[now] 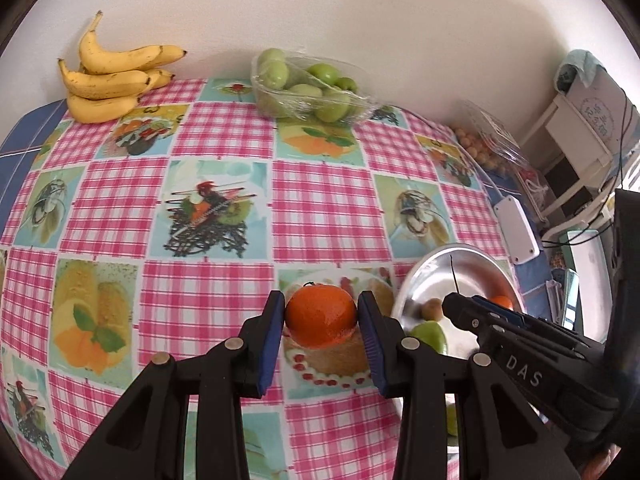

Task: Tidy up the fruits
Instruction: 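Carry the tangerine and cherry over the steel bowl with both grippers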

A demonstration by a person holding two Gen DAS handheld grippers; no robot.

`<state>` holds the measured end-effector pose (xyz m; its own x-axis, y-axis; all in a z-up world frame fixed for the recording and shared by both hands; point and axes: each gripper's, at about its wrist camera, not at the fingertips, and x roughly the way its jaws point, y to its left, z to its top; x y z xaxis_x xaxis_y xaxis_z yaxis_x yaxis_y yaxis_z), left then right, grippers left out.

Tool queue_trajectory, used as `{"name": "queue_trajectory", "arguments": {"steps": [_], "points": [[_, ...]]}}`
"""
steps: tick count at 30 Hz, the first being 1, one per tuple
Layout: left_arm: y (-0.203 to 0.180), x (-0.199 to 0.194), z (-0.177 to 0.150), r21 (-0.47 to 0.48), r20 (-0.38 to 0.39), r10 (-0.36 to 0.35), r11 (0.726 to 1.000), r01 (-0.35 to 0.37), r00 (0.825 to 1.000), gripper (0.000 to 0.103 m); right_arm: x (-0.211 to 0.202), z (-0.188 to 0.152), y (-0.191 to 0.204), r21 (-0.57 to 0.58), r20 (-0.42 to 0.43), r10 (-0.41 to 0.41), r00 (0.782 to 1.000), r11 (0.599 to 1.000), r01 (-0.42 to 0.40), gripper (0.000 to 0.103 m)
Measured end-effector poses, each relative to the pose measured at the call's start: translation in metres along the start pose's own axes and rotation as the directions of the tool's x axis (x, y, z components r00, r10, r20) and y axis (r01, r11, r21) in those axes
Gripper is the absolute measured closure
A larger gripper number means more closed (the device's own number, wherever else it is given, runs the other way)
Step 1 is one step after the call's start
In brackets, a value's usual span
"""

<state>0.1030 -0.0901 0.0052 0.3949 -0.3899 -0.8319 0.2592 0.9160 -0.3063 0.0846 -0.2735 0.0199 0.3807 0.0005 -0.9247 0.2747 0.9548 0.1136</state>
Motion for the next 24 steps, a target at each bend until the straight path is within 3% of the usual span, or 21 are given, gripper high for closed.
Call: {"name": "queue_trajectory", "arguments": {"steps": [10, 17, 24], "points": [[-0.063, 0.018, -0.013, 0.104, -0.068, -0.099, 0.989, 0.105, 0.993, 0.064, -0.002, -0.006, -0.066, 0.093, -0.010, -0.054, 0.998, 0.994, 0.055, 0.074], [-0.109, 0.027, -0.028, 0.209, -0.096, -0.123, 0.968, 0.141, 0.988, 0.064, -0.006, -0.011, -0.093, 0.135, -0.014, -0.057, 0.998, 0.989, 0.058, 0.074], [-0.130, 0.035, -0.041, 0.276, -0.114, -0.099, 0.953, 0.127, 0.989, 0.064, -0.008, -0.014, -0.103, 0.161, -0.021, -0.038, 0.999, 0.986, 0.040, 0.074]]}}
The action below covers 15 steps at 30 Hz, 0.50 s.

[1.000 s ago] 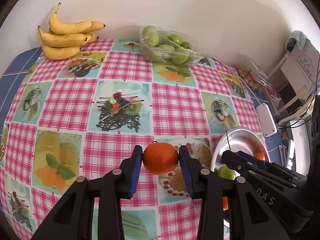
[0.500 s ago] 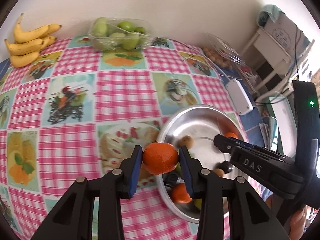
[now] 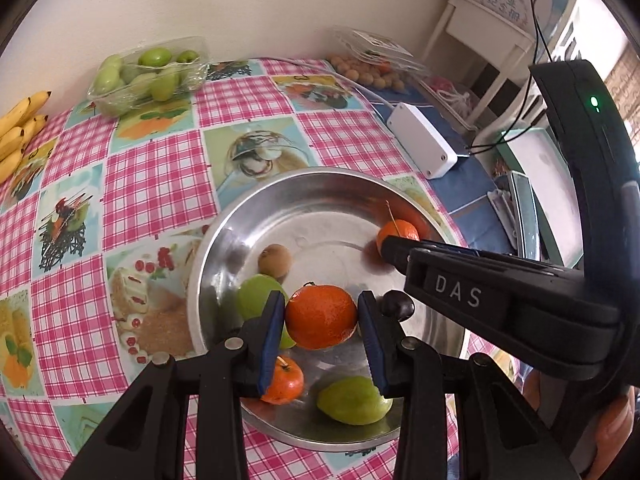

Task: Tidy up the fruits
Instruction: 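Carry the tangerine and cherry over the steel bowl with both grippers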

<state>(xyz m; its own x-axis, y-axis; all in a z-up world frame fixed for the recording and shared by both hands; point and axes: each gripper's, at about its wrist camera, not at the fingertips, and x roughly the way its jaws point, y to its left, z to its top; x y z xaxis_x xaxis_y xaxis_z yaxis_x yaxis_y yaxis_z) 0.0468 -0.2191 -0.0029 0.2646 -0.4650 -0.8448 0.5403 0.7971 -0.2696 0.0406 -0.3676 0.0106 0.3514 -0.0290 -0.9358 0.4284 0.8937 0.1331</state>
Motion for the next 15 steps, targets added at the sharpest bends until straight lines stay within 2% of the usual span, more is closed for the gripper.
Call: {"name": "queue_trajectory", "arguments": {"steps": [15], "points": [[-0.011, 0.021, -0.009, 0.042, -0.054, 0.046, 0.998, -0.044, 0.997, 0.064, 0.027, -0.005, -0.002, 0.010, -0.073, 0.024, 0.997, 1.000, -0.023, 0.073]]}}
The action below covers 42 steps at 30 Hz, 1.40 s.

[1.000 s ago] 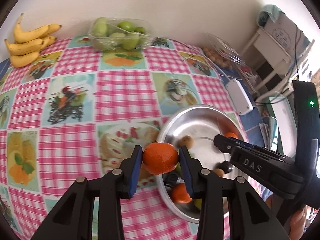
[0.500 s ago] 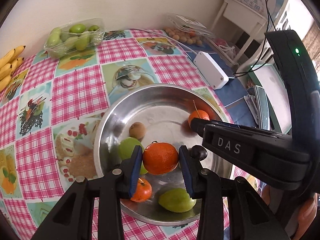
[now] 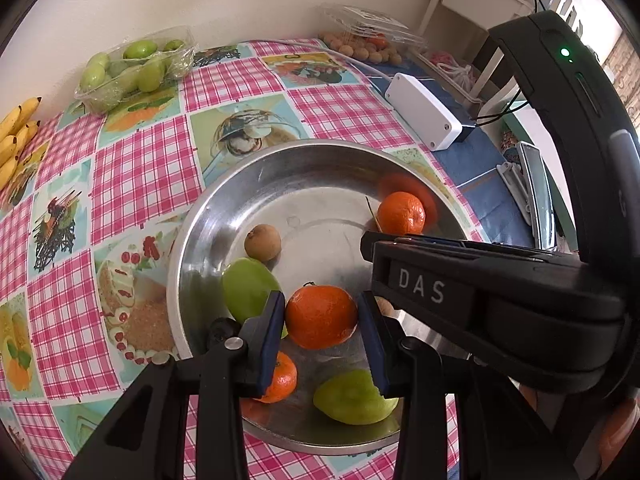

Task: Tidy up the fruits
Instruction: 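Carry the tangerine and cherry over the steel bowl with both grippers, then open both grippers to release the tangerine and cherry into the bowl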

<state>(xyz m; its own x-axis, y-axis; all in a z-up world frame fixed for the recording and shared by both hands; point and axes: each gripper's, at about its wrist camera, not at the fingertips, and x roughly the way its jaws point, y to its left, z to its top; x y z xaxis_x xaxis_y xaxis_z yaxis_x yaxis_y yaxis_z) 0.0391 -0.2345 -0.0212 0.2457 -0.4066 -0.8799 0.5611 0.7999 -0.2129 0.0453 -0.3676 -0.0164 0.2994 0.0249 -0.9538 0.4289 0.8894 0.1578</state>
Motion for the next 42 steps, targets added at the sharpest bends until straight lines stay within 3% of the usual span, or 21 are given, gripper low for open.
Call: {"name": "queue_trajectory", "arguments": {"steps": [18, 22, 28, 34, 42], "points": [[0.002, 0.005, -0.001, -0.007, -0.021, 0.018, 1.000, -0.018, 1.000, 0.064, 0.012, -0.003, 0.006, 0.001, -0.053, -0.010, 0.999, 1.000, 0.010, 0.070], [0.003, 0.003, 0.000, -0.011, -0.016, 0.020, 1.000, -0.020, 1.000, 0.064, 0.010, -0.002, 0.007, 0.003, -0.037, -0.004, 0.999, 1.000, 0.004, 0.037], [0.002, -0.002, 0.002, -0.008, -0.011, 0.026, 1.000, -0.026, 1.000, 0.063, 0.010, 0.001, 0.008, -0.002, -0.034, -0.024, 0.999, 1.000, 0.024, 0.036], [0.006, -0.014, 0.007, -0.023, 0.015, 0.034, 0.999, -0.034, 0.999, 0.054, -0.001, 0.001, 0.007, -0.002, 0.001, -0.024, 1.000, 1.000, 0.024, 0.035], [0.041, -0.020, 0.009, -0.136, 0.016, 0.090, 0.987, -0.087, 0.996, 0.050, -0.005, 0.001, 0.004, 0.009, 0.012, -0.019, 1.000, 1.000, 0.018, 0.034]]}}
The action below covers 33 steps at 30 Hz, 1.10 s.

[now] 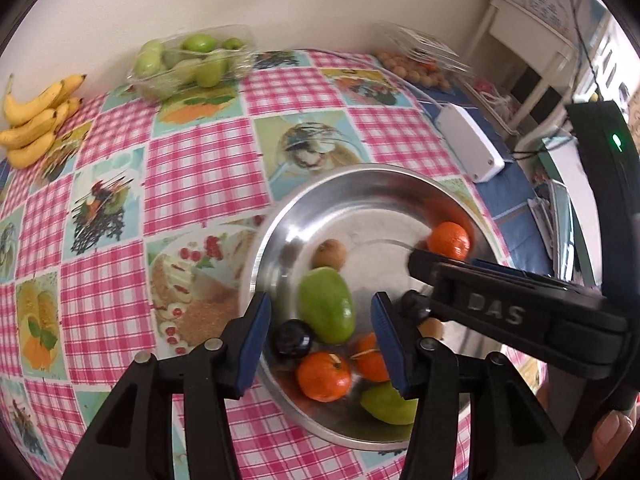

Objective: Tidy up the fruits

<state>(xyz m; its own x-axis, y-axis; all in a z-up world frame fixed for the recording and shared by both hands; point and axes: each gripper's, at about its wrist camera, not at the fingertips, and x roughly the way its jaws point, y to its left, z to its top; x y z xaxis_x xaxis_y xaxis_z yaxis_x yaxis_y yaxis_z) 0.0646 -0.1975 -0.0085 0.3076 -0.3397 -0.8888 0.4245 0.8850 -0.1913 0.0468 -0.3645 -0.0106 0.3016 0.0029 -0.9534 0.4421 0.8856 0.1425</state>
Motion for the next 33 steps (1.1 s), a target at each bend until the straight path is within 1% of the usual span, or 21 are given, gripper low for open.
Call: {"name": "queue_trajectory", "arguments": {"steps": [3, 7, 8, 10, 14, 17, 24, 27, 29, 33], "points": [[0.018, -0.001, 0.002, -0.053, 0.009, 0.041, 0.998, -0.041, 0.999, 0.047, 0.001, -0.001, 0.000, 0.001, -0.005, -0.001, 1.000, 1.000, 0.001, 0.034], [0.047, 0.000, 0.005, -0.144, 0.015, 0.133, 0.981, -0.129, 0.991, 0.029, 0.003, -0.001, 0.003, -0.008, -0.010, -0.005, 1.000, 1.000, 0.004, 0.034], [0.056, 0.000, 0.005, -0.172, 0.013, 0.157, 0.973, -0.152, 0.988, 0.023, 0.004, -0.001, 0.004, -0.011, -0.012, -0.005, 1.000, 1.000, 0.005, 0.034], [0.069, 0.000, 0.004, -0.209, 0.013, 0.194, 0.960, -0.187, 0.981, 0.015, 0.005, 0.000, 0.006, -0.019, -0.016, -0.002, 1.000, 1.000, 0.001, 0.034], [0.088, -0.001, 0.002, -0.254, 0.019, 0.244, 0.939, -0.231, 0.970, 0.012, 0.009, 0.000, 0.010, -0.034, -0.031, 0.010, 0.999, 0.999, -0.011, 0.031], [0.093, -0.002, 0.000, -0.271, 0.024, 0.255, 0.932, -0.239, 0.967, 0.009, 0.011, 0.001, 0.011, -0.044, -0.036, 0.004, 0.999, 0.999, -0.006, 0.030], [0.090, 0.005, 0.001, -0.253, 0.004, 0.234, 0.941, -0.226, 0.972, 0.009, 0.012, 0.002, 0.019, -0.078, -0.030, -0.009, 1.000, 0.997, 0.006, 0.028], [0.089, 0.005, 0.001, -0.235, 0.002, 0.245, 0.943, -0.237, 0.970, 0.009, 0.011, 0.002, 0.023, -0.099, -0.021, -0.013, 1.000, 0.995, 0.010, 0.028], [0.089, 0.005, 0.001, -0.227, 0.007, 0.249, 0.944, -0.241, 0.969, 0.009, 0.010, 0.001, 0.027, -0.115, -0.009, -0.016, 1.000, 0.993, 0.015, 0.025], [0.090, 0.003, 0.000, -0.230, 0.018, 0.236, 0.947, -0.225, 0.972, 0.009, 0.011, 0.001, 0.032, -0.132, -0.011, -0.004, 1.000, 0.991, 0.002, 0.020]]}}
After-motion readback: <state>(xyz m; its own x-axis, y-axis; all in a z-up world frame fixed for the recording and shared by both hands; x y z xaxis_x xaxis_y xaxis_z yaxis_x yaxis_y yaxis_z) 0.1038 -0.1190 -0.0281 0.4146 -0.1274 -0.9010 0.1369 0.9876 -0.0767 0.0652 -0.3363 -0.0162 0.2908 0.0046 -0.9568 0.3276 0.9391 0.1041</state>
